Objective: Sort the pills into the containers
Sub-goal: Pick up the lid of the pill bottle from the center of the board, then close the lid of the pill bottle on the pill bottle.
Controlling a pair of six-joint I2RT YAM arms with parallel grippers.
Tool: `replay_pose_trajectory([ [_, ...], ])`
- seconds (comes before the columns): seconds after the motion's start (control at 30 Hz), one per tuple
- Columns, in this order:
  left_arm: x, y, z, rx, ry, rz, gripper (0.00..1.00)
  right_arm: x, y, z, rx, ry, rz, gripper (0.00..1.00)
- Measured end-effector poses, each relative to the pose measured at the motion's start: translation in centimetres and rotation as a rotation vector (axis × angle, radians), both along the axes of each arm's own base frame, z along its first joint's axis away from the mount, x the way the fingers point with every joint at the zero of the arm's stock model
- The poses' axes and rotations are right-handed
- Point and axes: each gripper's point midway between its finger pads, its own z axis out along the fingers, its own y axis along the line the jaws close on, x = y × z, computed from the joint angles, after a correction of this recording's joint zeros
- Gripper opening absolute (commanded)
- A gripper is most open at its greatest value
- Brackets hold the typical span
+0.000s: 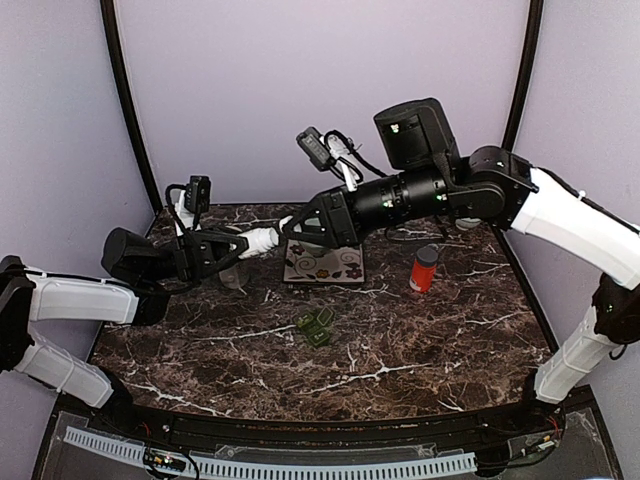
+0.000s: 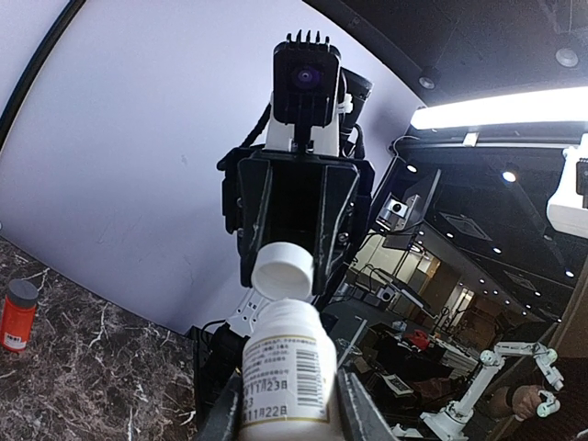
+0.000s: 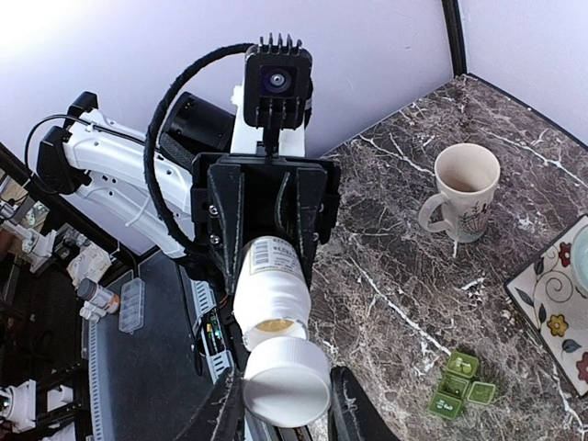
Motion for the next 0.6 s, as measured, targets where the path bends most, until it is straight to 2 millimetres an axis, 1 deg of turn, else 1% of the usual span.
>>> replay_pose_trajectory([
  [0.3, 0.1, -0.1, 0.3, -0.004, -0.006, -0.001, 0.00, -0.3, 0.8, 0.7, 0.050, 0.011, 0.024, 0.30],
  [0.43, 0.1, -0.1, 0.3, -0.005, -0.006, -0.001, 0.00, -0.3, 1.2, 0.6, 0.061, 0.016, 0.031, 0.30],
  [0.6, 0.1, -0.1, 0.4, -0.006, -0.008, -0.001, 0.00, -0.3, 1.5, -0.1, 0.056, 0.030, 0.036, 0.30],
])
